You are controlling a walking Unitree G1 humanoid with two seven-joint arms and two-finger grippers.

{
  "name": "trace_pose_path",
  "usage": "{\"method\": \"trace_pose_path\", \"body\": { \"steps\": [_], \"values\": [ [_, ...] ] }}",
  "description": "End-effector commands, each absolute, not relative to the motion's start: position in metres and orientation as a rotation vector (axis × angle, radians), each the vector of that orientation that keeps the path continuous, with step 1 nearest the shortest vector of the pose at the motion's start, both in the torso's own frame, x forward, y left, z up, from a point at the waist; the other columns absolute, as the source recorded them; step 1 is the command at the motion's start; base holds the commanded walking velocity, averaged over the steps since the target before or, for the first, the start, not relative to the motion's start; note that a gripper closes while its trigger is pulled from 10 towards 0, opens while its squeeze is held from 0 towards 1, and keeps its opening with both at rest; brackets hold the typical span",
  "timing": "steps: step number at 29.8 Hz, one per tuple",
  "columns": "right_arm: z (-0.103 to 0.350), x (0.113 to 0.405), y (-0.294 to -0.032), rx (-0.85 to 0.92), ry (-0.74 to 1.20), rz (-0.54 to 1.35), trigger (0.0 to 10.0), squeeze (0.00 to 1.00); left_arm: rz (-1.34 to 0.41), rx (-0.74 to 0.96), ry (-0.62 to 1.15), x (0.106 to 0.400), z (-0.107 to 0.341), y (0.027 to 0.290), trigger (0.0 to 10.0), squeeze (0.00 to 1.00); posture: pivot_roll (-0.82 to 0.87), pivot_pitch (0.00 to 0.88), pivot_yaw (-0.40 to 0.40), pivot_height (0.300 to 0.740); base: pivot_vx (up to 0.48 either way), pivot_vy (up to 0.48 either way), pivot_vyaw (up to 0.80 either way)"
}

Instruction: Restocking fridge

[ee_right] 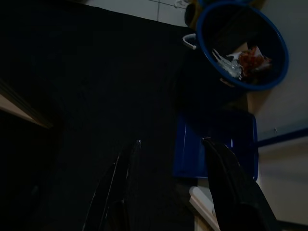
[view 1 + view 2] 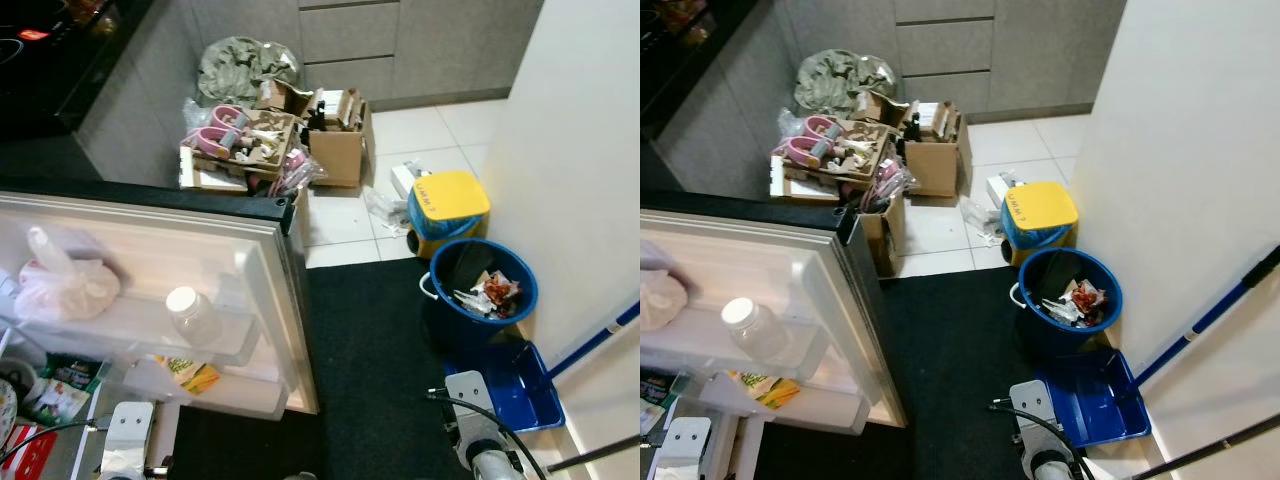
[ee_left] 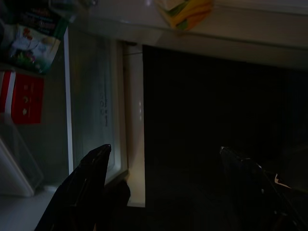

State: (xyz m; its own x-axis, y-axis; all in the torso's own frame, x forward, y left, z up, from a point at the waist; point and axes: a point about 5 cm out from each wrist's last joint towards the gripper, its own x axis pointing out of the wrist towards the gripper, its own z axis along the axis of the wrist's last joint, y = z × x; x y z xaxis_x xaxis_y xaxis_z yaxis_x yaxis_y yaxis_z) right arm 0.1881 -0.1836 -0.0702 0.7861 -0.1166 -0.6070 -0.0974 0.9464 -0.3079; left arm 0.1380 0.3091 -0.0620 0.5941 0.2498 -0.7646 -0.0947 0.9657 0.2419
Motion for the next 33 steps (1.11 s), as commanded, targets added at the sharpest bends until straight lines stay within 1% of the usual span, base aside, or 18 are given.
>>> {"method": "trace_pose_path", "body": {
  "steps": [1, 9, 33],
  "values": [
    [-0.0721, 0.1851, -0.1826, -0.331, 0.681, -0.012, 10.0, 0.12, 0.188, 0.181, 0.931, 0.1342, -0.0665, 0.3028, 10.0, 0.00, 0.03, 0.073, 0.030, 0.740, 0.000, 0.000, 0.57],
    [-0.0727, 0.1840, -0.1826, -0.332, 0.685, -0.010, 10.0, 0.13, 0.186, 0.180, 0.930, 0.1345, -0.0666, 0.3023, 10.0, 0.00, 0.03, 0.074, 0.030, 0.740, 0.000, 0.000, 0.61],
    [-0.0728, 0.1835, -0.1830, -0.339, 0.685, -0.013, 10.0, 0.14, 0.183, 0.177, 0.936, 0.1347, -0.0677, 0.3006, 10.0, 0.00, 0.03, 0.078, 0.029, 0.740, 0.000, 0.000, 0.80]
  ]
}}
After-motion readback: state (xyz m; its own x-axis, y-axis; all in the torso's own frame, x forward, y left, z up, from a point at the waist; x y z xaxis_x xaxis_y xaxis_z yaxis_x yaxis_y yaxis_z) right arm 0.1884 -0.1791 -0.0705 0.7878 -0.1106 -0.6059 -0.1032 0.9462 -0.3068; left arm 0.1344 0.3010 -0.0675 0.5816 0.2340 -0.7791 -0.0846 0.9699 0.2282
